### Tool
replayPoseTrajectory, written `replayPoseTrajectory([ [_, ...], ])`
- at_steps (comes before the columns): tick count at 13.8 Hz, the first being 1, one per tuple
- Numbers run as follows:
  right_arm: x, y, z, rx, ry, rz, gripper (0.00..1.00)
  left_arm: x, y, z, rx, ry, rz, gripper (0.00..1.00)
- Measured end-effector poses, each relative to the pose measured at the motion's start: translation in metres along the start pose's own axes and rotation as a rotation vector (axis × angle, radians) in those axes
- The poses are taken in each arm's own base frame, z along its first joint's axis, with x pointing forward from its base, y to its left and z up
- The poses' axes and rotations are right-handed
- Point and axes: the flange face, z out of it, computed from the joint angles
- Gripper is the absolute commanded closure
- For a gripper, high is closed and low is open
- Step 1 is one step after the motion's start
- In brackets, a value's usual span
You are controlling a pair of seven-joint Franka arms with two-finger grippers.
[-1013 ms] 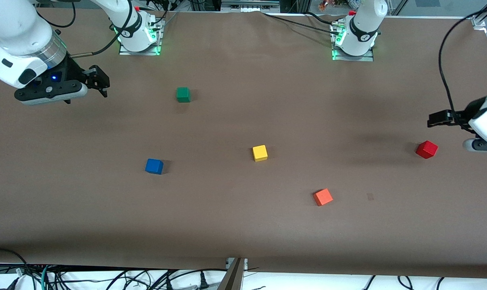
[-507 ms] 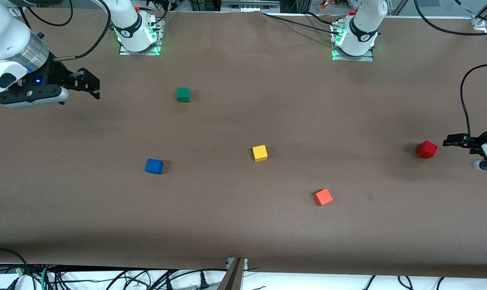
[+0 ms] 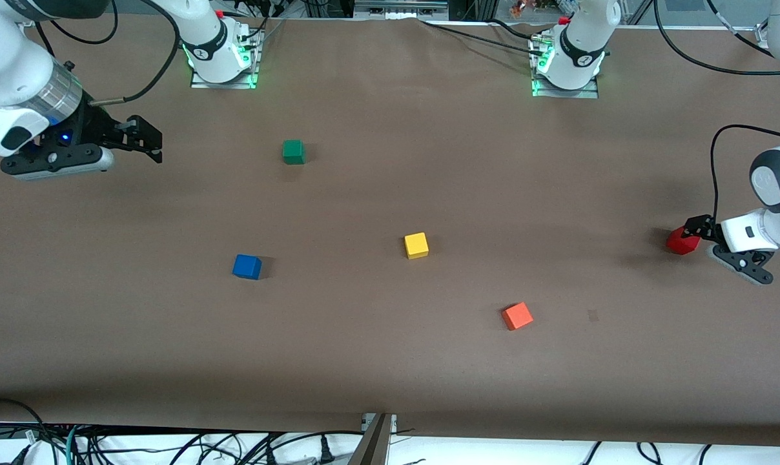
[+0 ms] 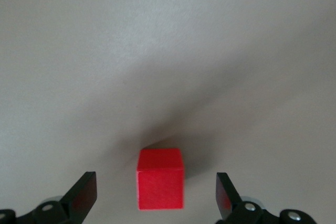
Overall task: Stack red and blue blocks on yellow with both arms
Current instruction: 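Grasp the red cube with the left gripper while the right gripper reaches the blue cube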
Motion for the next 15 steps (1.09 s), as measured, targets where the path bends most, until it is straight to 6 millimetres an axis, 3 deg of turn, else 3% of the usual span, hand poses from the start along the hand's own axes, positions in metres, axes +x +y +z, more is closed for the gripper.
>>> replayPoseTrajectory([
  [4,0.016,0.005,0.037,-0.003,-0.056,0.007,0.00,-0.028,0.005,0.039,0.019,0.021,0.004,0.00],
  [8,0.030,0.009,0.082,0.000,-0.138,0.018,0.00,-0.043,0.013,0.059,0.016,0.024,-0.004,0.00],
  [10,0.041,0.006,0.103,0.043,-0.137,0.036,0.00,-0.047,0.013,0.062,0.010,0.021,-0.011,0.40],
  [12,0.061,0.007,0.140,0.066,-0.113,0.077,0.00,-0.051,0.012,0.064,0.005,0.024,-0.025,0.77],
  [13,0.073,0.007,0.163,0.065,-0.097,0.099,0.00,-0.052,0.011,0.064,0.004,0.025,-0.028,0.90],
  [15,0.093,0.004,0.214,0.062,-0.062,0.130,0.00,-0.050,0.011,0.062,0.008,0.031,-0.028,1.00],
])
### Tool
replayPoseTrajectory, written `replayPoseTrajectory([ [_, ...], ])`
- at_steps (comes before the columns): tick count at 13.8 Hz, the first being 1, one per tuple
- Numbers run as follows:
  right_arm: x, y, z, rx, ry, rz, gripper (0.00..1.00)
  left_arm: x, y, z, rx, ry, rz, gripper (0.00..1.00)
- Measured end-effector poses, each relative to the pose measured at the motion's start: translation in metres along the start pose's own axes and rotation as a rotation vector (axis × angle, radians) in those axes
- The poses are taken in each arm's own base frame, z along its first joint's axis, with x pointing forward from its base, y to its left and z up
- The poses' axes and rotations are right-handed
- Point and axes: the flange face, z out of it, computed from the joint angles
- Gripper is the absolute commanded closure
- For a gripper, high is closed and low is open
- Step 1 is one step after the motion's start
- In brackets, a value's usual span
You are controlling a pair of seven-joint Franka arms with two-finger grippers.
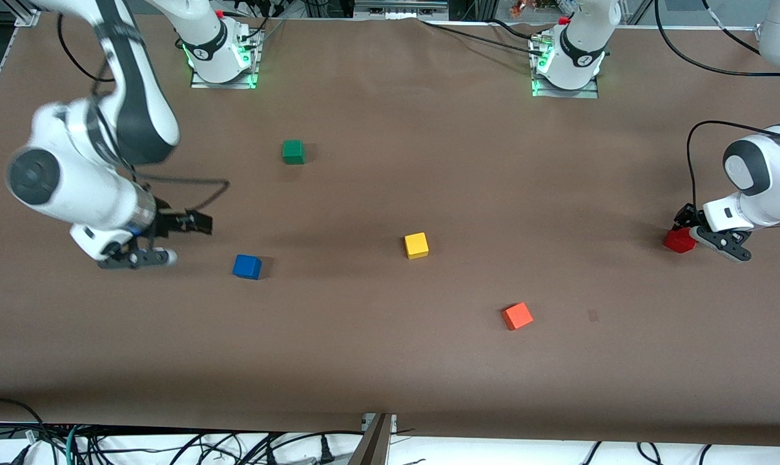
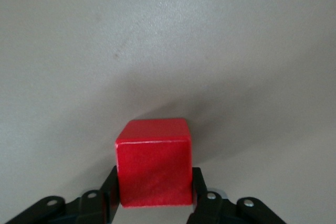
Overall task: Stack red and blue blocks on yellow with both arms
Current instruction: 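Grasp the red cube with the left gripper while the right gripper reaches the blue cube, then carry the red cube onto the yellow cube while the right gripper grasps blue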
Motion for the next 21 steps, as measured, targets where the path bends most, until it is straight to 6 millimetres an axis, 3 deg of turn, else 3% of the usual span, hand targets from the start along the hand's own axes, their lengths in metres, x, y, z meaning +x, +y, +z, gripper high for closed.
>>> replayPoseTrajectory([
  [3,0.026,-0.004,0.086,0.024,0.038,0.066,0.01,0.028,0.008,-0.015,-0.011,0.029,-0.032,1.00],
  [4,0.030,-0.009,0.111,0.024,0.039,0.078,0.01,0.047,0.015,-0.027,-0.034,0.039,-0.051,1.00],
  [6,0.033,-0.022,0.138,0.019,0.030,0.092,0.01,0.096,0.040,-0.057,-0.080,0.053,-0.097,1.00],
  [7,0.036,-0.027,0.144,0.018,0.029,0.094,0.01,0.125,0.060,-0.073,-0.103,0.060,-0.132,1.00],
  [9,0.042,-0.031,0.153,0.021,0.042,0.102,0.06,0.184,0.120,-0.107,-0.145,0.076,-0.227,1.00],
  [12,0.042,-0.029,0.162,0.020,0.034,0.106,0.45,0.246,0.226,-0.139,-0.198,0.072,-0.390,1.00],
  [15,0.041,-0.031,0.161,0.019,0.022,0.101,0.62,0.289,0.340,-0.144,-0.208,0.027,-0.540,1.00],
  [17,0.042,-0.035,0.144,0.019,-0.009,0.091,0.62,0.310,0.418,-0.146,-0.172,0.013,-0.607,1.00],
  [19,0.045,-0.048,0.107,0.024,-0.032,0.069,0.62,0.325,0.477,-0.140,-0.151,0.002,-0.671,1.00],
  [21,0.047,-0.065,0.063,0.029,-0.046,0.043,0.61,0.336,0.510,-0.125,-0.156,-0.020,-0.725,1.00],
])
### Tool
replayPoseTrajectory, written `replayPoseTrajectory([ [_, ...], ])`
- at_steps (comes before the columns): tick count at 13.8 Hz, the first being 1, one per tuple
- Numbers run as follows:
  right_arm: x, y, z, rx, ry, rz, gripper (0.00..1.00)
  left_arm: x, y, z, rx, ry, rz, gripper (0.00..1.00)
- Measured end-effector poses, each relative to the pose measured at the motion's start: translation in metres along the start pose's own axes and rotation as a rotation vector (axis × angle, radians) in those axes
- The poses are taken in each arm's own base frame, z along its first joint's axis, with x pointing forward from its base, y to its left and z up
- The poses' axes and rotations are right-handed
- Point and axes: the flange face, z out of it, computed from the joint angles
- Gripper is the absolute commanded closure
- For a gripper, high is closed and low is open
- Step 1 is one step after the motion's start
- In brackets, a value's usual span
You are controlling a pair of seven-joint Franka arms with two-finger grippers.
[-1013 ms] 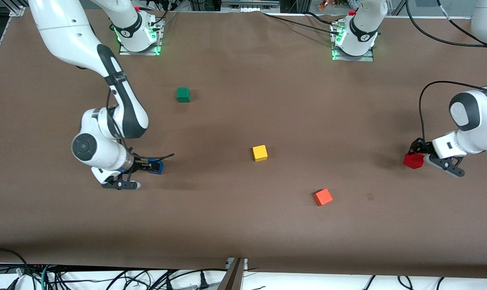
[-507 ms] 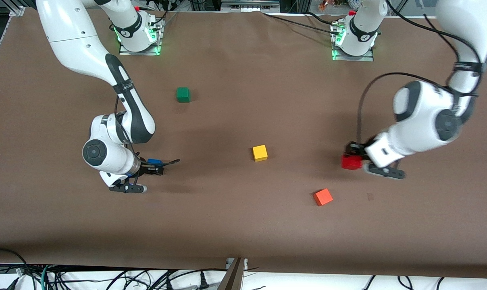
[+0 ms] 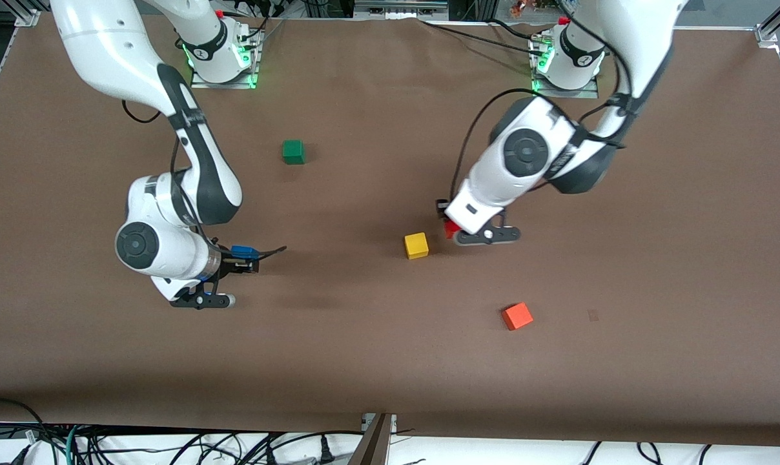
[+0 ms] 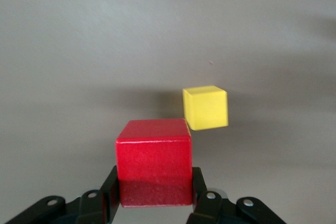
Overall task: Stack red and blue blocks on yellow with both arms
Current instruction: 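Carry the red cube onto the yellow cube while the right gripper grasps blue, then open the left gripper and lift it away from the stack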
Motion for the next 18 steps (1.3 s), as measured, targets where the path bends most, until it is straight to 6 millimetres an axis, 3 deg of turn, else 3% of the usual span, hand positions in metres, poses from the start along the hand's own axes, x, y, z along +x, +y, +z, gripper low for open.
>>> replayPoseTrajectory([
  [2,0.000,-0.017,-0.031,0.004,0.001,-0.026,0.61,-0.003,0.025,0.020,0.003,-0.001,-0.050,1.00],
  [4,-0.002,-0.035,-0.047,0.004,0.003,-0.053,0.61,-0.002,0.044,0.036,0.010,0.010,-0.076,1.00],
  [7,-0.007,-0.058,-0.060,0.005,0.010,-0.073,0.60,0.003,0.059,0.059,0.042,0.038,-0.076,1.00],
  [10,-0.006,-0.060,-0.063,0.006,0.018,-0.074,0.60,-0.002,0.073,0.080,0.090,0.073,-0.065,1.00],
  [11,-0.005,-0.059,-0.065,0.006,0.021,-0.073,0.60,-0.005,0.076,0.084,0.097,0.077,-0.062,0.68],
  [12,-0.005,-0.059,-0.066,0.006,0.023,-0.073,0.60,-0.006,0.077,0.085,0.100,0.078,-0.060,0.01],
  [16,-0.005,-0.059,-0.066,0.006,0.023,-0.073,0.60,0.005,0.074,0.076,0.092,0.099,-0.074,0.00],
  [18,-0.006,-0.059,-0.065,0.004,0.014,-0.074,0.60,0.019,0.075,0.049,0.074,0.124,-0.092,0.00],
])
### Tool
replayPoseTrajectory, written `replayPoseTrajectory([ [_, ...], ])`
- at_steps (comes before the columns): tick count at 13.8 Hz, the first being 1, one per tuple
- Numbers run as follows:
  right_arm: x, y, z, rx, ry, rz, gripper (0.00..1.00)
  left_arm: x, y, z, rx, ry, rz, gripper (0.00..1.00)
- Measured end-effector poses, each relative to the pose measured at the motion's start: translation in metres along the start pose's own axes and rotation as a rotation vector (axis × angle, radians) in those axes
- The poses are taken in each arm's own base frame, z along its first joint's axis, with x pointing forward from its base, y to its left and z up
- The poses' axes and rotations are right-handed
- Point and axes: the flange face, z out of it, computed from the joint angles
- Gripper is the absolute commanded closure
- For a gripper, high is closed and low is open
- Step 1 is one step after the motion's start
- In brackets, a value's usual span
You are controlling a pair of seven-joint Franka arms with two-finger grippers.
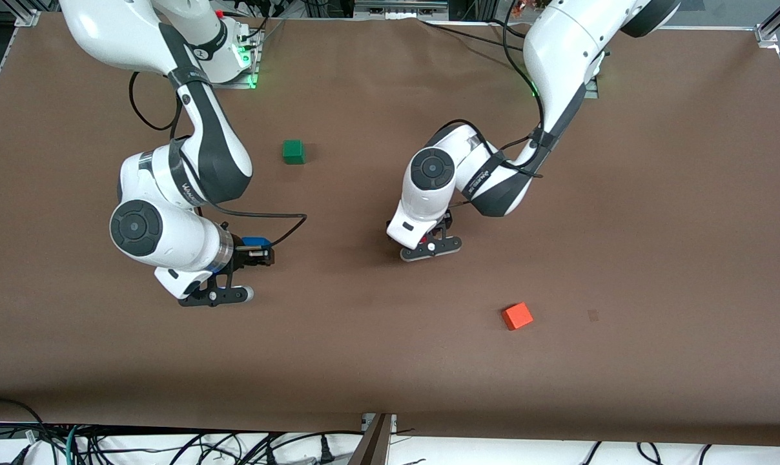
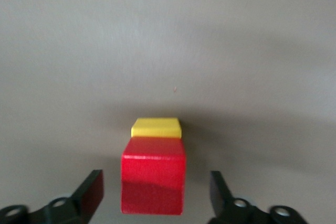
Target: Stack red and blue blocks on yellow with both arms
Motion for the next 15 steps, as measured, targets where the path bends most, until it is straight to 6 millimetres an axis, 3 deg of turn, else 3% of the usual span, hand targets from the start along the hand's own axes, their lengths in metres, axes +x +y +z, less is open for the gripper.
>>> replayPoseTrajectory([
  [2,-0.003,-0.006,0.002,-0.003,-0.012,0.013,0.60,0.028,-0.014,-0.039,0.012,0.018,-0.010,0.00],
  [4,-0.012,-0.035,0.005,-0.006,-0.029,0.059,0.60,0.066,-0.044,-0.083,0.009,0.047,0.026,0.00],
  [8,-0.055,-0.145,0.016,-0.021,-0.033,0.094,0.54,0.132,-0.138,-0.158,0.032,0.078,0.066,0.00],
  [11,-0.088,-0.225,0.022,0.013,0.039,0.116,0.54,0.159,-0.202,-0.205,0.039,0.062,0.081,0.00],
  [15,-0.122,-0.304,0.059,0.047,0.133,0.102,0.54,0.188,-0.300,-0.241,0.045,-0.009,0.175,0.00],
])
